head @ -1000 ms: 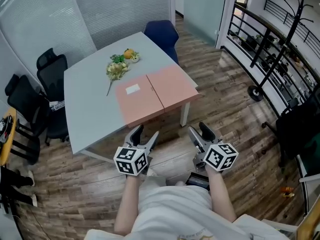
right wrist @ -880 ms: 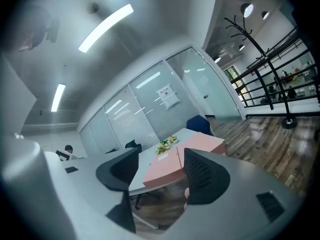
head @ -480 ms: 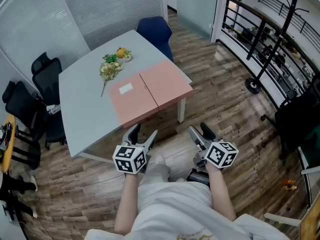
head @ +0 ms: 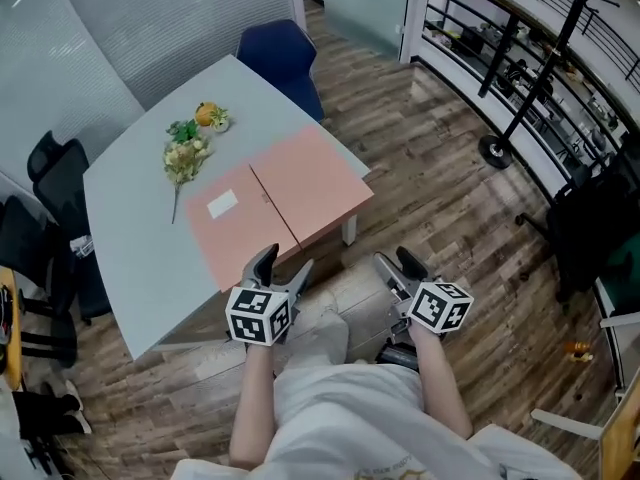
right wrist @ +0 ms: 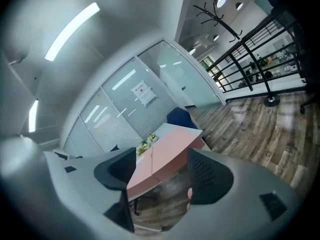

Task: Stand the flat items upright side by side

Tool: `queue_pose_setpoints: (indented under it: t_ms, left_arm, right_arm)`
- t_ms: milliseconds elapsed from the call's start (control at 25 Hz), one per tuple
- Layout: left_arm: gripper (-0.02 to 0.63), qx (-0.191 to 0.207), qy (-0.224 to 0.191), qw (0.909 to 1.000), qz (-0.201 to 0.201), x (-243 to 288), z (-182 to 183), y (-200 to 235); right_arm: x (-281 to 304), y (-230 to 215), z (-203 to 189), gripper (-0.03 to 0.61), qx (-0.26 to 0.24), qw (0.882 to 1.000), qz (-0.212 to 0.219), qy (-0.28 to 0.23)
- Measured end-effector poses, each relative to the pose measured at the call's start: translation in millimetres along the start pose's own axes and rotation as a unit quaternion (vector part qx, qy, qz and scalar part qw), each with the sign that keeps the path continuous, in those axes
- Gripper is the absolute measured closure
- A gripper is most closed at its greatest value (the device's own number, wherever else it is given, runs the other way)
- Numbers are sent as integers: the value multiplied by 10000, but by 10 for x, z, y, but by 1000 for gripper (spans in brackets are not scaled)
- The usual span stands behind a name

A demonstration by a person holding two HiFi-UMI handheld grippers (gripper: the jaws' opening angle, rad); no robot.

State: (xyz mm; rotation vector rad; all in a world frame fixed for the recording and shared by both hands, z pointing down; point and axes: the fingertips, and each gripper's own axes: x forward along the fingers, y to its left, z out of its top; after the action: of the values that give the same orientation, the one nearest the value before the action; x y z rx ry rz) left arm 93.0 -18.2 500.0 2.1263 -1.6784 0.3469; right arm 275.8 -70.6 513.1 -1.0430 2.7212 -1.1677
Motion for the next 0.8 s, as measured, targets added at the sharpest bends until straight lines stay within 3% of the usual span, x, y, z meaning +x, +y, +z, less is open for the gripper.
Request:
queue_pose_setpoints:
  t_ms: [320, 480, 800]
  left_arm:
    - [308, -50, 645, 9974, -332, 1073, 141, 690]
    - [308, 178, 1155, 9906, -707, 1475, 70, 852]
    - [308, 514, 1737, 9768, -1142, 1978, -40, 1017]
  right_arm:
    - [1117, -531, 138, 255, 377, 9978, -326, 442]
    - [1405, -743, 112, 255, 580, 9949, -543, 625]
    - [1733, -1146, 104, 252, 896, 9905, -717, 754]
